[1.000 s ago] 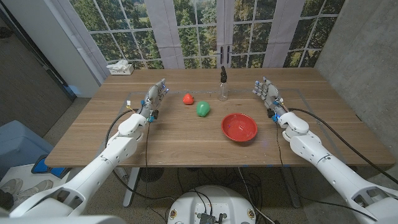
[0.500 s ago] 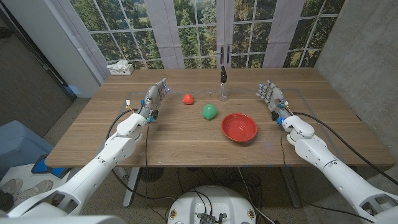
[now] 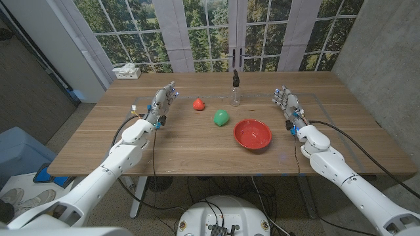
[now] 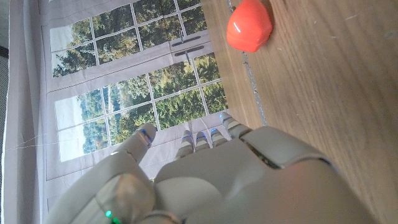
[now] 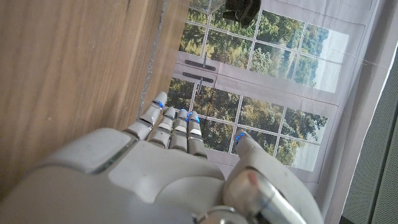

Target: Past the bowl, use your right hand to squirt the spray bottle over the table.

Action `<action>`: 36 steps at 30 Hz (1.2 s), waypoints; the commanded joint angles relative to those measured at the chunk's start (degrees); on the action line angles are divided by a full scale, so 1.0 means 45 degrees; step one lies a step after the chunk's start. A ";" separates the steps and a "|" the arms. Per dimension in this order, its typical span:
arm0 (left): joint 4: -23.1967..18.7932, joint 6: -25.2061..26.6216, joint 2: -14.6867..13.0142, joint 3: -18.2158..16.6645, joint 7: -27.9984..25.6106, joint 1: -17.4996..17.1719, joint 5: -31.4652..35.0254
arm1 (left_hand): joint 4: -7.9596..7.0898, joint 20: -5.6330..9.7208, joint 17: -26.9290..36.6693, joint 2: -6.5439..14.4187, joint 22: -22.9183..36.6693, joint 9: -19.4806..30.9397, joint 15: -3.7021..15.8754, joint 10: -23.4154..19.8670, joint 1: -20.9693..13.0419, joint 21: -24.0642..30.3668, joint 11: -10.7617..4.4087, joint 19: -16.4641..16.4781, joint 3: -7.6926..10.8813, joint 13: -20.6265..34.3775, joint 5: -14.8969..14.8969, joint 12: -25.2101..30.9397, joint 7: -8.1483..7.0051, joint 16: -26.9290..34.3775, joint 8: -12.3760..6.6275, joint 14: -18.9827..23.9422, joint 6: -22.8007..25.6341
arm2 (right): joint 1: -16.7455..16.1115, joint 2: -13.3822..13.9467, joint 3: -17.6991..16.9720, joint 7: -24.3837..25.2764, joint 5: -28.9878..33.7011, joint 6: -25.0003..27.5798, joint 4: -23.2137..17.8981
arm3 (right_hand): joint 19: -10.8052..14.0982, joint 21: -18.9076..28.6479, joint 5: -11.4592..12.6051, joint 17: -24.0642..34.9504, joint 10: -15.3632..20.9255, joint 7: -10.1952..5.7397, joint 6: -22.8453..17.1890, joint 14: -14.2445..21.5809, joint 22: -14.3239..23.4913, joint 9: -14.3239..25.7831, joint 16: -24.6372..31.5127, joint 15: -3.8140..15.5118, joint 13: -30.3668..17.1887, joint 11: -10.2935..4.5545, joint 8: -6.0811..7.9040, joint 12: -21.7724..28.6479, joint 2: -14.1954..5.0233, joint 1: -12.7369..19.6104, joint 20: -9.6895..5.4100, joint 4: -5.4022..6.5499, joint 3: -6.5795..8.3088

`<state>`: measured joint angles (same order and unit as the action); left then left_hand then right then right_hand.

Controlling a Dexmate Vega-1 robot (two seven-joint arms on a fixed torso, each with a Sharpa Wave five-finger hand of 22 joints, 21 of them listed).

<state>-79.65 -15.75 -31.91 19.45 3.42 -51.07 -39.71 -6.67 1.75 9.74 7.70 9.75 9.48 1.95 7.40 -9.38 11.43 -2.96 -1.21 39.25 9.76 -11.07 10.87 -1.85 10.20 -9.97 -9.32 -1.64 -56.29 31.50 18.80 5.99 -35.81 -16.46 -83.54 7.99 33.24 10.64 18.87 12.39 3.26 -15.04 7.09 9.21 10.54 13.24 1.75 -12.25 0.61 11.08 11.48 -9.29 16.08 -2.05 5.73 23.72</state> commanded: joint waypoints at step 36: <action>0.0711 -0.0407 0.0158 -0.0093 0.0687 0.0190 -0.0329 | 0.0094 0.0899 0.0012 0.0725 0.0066 0.0067 0.0605 0.0060 -0.0053 0.0060 0.0043 0.0113 0.0109 0.0065 -0.0134 0.0021 -0.0067 0.0026 -0.0046 -0.0051 -0.0049 | -0.0359 0.0420 0.1270 0.4840 0.6782 0.2094 -0.2550 | 0.0516 -0.0436 -0.0074 -0.0362 0.0211 0.0040 -0.0168 0.0292 0.0051 0.0038 0.0058 0.0039 0.0054 0.0002 0.0057 0.0056 0.0469 0.0795 -0.0256 -0.1339 0.0160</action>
<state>-76.47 -17.31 -31.33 19.01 6.21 -50.08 -40.96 -6.45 1.96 9.59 7.71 9.74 9.47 1.95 7.40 -9.38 11.42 -2.96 -1.00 39.47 9.74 -11.47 10.87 -1.84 10.20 -9.97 -9.31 -1.64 -57.20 31.86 23.15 23.79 -11.79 -11.99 -90.19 9.72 31.44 10.38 17.27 13.02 3.68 -15.45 8.01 9.20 10.53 13.47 2.05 -11.98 0.61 11.07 11.48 -7.25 18.87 -2.15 0.14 24.28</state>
